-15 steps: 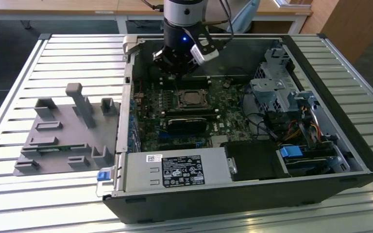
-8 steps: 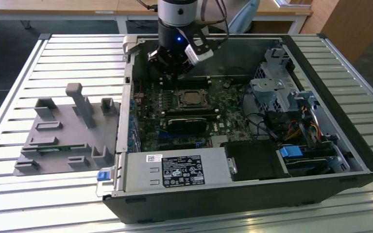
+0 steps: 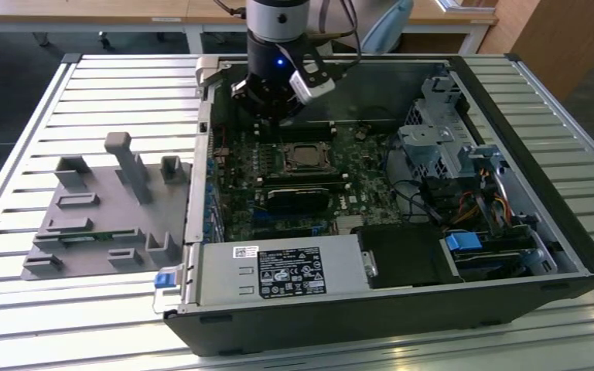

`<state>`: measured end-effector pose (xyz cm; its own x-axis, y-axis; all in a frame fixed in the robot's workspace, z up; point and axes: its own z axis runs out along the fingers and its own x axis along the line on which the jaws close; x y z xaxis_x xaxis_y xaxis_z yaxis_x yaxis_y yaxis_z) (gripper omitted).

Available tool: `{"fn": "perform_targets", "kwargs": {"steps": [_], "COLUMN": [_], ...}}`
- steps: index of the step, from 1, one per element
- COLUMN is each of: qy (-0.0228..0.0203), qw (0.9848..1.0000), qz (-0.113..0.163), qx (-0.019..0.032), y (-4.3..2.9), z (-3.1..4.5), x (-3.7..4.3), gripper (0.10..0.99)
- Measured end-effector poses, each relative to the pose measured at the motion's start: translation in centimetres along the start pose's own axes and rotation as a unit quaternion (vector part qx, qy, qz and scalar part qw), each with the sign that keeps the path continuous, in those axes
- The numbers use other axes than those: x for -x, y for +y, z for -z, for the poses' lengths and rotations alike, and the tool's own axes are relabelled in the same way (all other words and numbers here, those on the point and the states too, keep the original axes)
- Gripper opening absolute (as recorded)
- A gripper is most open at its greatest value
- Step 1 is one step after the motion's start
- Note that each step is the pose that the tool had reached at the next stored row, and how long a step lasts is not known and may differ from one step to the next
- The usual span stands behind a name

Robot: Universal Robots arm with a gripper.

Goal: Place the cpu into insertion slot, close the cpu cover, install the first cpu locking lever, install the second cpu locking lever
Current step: 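Install the first cpu locking lever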

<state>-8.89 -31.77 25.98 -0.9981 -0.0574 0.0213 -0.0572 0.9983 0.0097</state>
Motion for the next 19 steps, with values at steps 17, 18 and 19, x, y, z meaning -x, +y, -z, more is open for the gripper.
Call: {"fn": "perform_targets", "kwargs": {"steps": [17,18,19], "qy": [-0.0201,-0.0231,-0.0251], "qw": [0.9998,0.9997,0.9996], "qz": [-0.006,-0.008,-0.009], "qx": [0.0017,0.0020,0.0022], "y": [0.77,0.84,0.91], "z": [-0.07,-0.08,-0.11], "x": [-1.12,-1.20,-1.24], "gripper": [0.118,0.118,0.118]}}
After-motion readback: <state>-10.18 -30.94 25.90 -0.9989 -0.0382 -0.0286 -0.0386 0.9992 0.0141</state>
